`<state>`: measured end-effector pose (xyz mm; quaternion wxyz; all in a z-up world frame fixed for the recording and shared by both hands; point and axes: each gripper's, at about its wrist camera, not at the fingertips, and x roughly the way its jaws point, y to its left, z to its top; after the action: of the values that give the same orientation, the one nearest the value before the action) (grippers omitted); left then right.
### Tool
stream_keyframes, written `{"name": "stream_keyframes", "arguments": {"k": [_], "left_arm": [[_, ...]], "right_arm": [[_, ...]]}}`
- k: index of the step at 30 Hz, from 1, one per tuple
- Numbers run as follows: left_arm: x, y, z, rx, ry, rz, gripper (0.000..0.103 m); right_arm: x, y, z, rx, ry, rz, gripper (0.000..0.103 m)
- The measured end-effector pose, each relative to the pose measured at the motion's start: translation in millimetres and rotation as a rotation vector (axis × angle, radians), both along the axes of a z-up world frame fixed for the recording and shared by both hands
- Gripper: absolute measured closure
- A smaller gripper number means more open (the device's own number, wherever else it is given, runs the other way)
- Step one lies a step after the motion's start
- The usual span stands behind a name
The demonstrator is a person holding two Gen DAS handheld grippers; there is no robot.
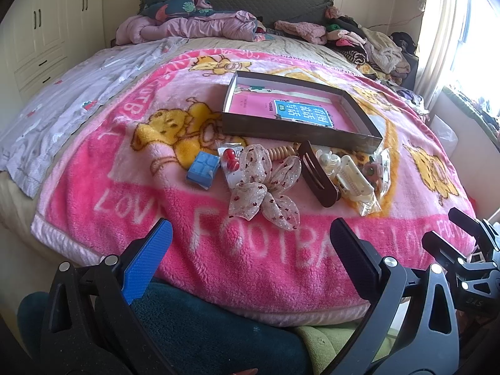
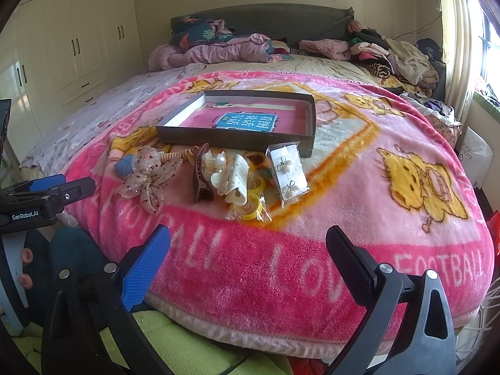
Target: Organize jewelry
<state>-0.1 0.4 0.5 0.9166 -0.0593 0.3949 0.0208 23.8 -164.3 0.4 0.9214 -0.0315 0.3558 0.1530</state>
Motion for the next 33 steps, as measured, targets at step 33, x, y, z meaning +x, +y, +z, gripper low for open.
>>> {"name": "stream_keyframes", "arguments": {"k": [33], "left_arm": [[4.2,4.9,7.5,-0.002,0.0,0.012,0.01]], "right_arm": [[4.5,-1.1,0.6,0.011,0.003,0.002,0.006]]}}
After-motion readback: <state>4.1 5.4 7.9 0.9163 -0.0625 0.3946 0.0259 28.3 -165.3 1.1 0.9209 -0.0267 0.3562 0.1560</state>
